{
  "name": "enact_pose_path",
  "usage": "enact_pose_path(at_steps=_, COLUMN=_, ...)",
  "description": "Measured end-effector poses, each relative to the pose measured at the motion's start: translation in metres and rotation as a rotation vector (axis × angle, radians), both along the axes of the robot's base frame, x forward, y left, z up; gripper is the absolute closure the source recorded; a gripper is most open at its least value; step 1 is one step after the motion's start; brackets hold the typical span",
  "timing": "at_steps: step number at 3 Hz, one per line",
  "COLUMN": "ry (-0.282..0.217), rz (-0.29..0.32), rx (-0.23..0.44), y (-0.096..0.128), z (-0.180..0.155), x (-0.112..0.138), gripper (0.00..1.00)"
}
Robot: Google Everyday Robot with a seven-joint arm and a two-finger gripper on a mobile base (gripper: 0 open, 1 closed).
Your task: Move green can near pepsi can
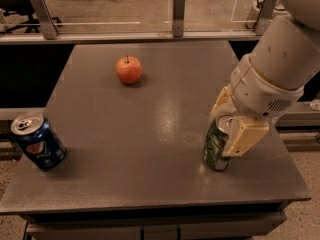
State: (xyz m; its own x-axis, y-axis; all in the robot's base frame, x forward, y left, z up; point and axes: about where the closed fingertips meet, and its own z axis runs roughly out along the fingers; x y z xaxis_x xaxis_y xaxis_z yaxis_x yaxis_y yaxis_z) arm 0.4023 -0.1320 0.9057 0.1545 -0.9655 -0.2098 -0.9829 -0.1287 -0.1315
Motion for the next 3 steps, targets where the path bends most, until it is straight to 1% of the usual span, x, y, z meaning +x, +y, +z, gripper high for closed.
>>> enact_pose_path(at_steps=1, ry=0.004, rz=0.022, rx=0.034, y=0.007, z=0.004, x=0.006, gripper=0.88)
enact_pose_path(at_steps=2, ry=0.004, rz=0.079, rx=0.073, y=0.03, z=0.019, x=0.022, gripper=1.0)
enact_pose_path(at_steps=3, ry=-0.013, rz=0.167, rx=0.095, y=0.072, z=0.046, x=0.05, gripper=1.0)
